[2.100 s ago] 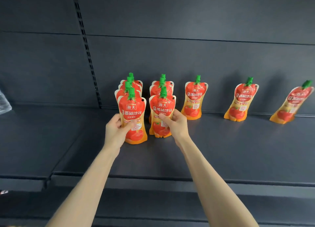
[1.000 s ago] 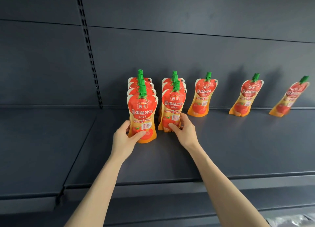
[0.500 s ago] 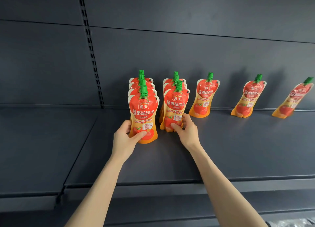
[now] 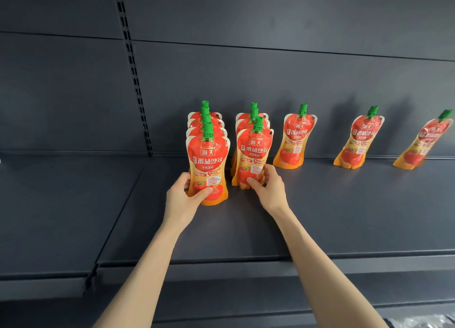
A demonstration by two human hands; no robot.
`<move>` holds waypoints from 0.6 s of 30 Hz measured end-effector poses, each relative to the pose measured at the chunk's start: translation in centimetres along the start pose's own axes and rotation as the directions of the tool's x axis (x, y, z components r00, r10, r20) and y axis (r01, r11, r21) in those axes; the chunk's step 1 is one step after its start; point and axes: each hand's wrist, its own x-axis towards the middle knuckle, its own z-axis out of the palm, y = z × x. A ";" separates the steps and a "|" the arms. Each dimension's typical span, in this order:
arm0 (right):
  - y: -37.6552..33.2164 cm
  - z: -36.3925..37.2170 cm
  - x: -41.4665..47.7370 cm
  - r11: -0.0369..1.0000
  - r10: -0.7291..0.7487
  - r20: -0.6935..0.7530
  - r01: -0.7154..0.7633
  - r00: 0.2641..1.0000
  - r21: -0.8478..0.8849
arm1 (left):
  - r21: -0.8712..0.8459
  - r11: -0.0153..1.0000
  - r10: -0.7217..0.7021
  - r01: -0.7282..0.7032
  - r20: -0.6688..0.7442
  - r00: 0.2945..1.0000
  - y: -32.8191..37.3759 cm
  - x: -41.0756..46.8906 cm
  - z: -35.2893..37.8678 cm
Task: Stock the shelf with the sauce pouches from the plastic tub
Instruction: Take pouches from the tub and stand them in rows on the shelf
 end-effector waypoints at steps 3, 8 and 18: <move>-0.1 0.0 -0.1 1.000 0.008 -0.001 -0.008 1.000 0.004 | -0.007 1.000 -0.004 0.004 0.007 1.000 0.0 0.1 0.0; -0.2 -0.1 -0.2 1.000 0.007 -0.001 -0.007 1.000 0.000 | -0.020 1.000 -0.003 0.004 0.011 1.000 -0.2 0.0 -0.1; 0.2 -0.4 -0.1 1.000 -0.006 0.051 0.006 0.999 -0.008 | -0.024 1.000 -0.018 0.018 0.015 1.000 -0.2 0.0 -0.1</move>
